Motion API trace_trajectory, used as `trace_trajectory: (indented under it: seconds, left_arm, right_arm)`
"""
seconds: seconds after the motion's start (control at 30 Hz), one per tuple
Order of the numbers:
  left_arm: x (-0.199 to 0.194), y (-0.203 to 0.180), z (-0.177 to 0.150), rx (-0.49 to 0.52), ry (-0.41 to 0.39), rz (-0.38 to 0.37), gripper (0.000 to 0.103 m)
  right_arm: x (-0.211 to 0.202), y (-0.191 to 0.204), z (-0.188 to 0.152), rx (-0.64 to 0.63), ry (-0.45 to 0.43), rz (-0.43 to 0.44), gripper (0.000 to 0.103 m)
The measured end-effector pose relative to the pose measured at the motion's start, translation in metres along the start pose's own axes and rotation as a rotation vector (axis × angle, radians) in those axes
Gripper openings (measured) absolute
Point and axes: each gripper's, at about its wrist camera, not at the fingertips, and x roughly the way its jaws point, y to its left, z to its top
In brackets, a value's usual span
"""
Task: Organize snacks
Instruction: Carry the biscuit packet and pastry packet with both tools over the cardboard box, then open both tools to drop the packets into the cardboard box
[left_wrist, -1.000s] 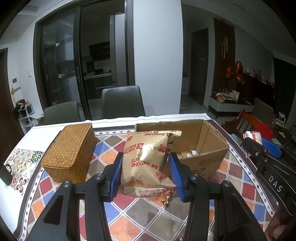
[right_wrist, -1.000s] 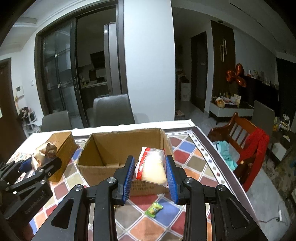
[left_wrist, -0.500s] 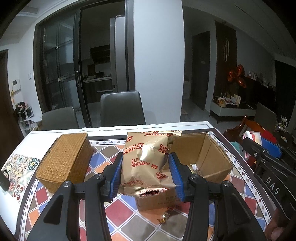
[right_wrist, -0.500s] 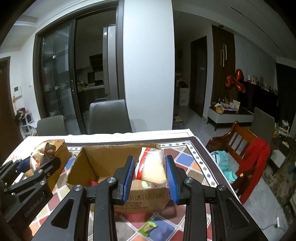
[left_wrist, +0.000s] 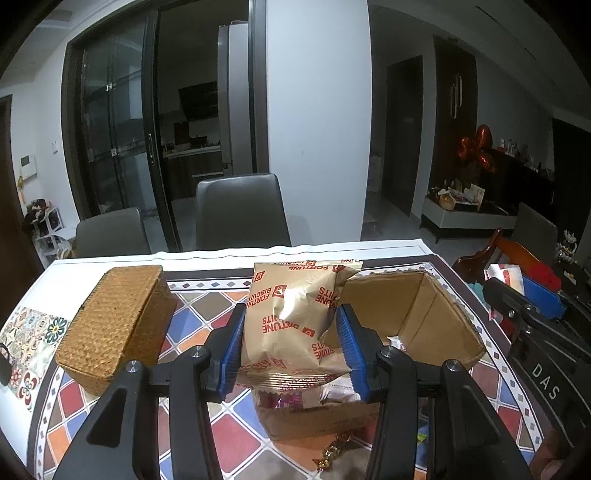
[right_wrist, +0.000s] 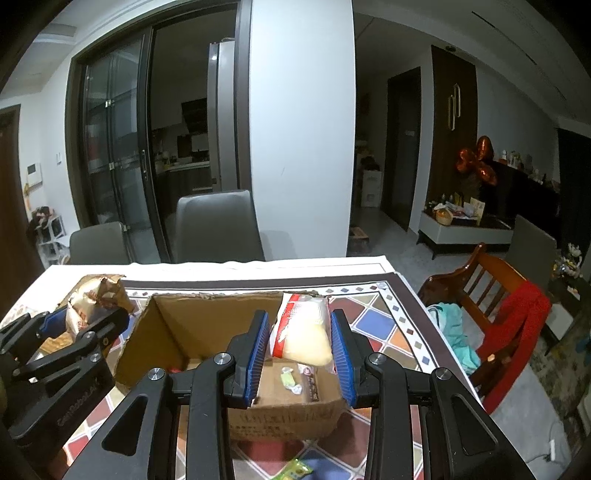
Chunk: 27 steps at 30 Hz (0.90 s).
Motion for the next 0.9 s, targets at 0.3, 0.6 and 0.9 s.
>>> trace_trajectory:
  seconds: [0.3,0.6,0.9]
  left_arm:
    - [0.021,-0.001,-0.001,-0.006,0.029,-0.007,0.048]
    - [0.040,-0.001,-0.004,-0.010,0.061,-0.015,0.048]
    - [0.048,-0.002,-0.004,-0.003,0.079,-0.027,0.054]
  right_arm:
    - [0.022,0.003,0.003,-0.011,0.022,0.010,0.035]
    - [0.042,0.009,0.003,-0.022,0.046,0.026,0.035]
    - [0.056,0.008,0.002,-0.026,0.074,0.029,0.037]
